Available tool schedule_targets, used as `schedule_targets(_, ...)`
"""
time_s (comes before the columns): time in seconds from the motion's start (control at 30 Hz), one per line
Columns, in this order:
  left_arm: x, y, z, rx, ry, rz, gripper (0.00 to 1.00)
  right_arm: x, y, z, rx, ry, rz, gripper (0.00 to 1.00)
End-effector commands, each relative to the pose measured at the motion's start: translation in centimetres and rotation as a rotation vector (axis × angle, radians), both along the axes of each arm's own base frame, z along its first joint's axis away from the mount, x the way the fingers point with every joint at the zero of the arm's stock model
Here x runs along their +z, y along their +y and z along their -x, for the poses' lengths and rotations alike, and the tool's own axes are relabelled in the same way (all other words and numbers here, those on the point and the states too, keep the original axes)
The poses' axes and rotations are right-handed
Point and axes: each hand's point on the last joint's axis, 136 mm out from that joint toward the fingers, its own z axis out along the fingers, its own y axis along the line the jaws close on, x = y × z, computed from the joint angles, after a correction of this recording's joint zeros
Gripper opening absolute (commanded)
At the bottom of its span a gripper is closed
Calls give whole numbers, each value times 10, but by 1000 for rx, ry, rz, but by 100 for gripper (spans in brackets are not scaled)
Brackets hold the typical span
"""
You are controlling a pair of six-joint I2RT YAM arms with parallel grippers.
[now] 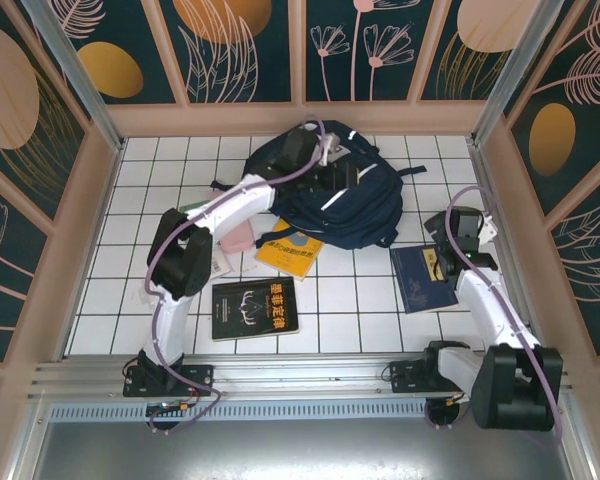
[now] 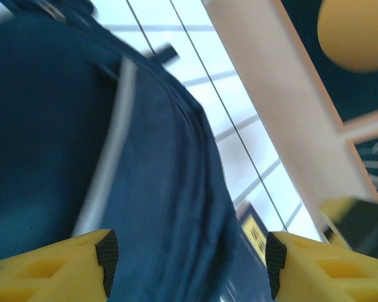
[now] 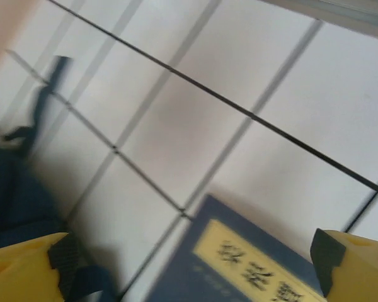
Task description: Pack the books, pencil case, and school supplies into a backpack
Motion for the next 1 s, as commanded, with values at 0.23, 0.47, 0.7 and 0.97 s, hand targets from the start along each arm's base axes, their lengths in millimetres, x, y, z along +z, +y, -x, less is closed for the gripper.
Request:
schedule_targets(0.23, -43, -9, 101, -137, -4, -66, 66, -59, -28, -1, -63, 120, -31, 98)
schedule_targets(0.47, -60, 14, 130, -144, 24, -77, 66, -88, 39, -13, 196, 175, -175, 95)
schedule_targets(0.7, -69, 41, 145, -121, 22, -135, 67, -85, 132, 30, 375, 177, -350, 93)
schedule_targets(0.97, -93, 56, 151, -107, 45, -208, 68, -62, 218, 75, 736, 180, -501, 90)
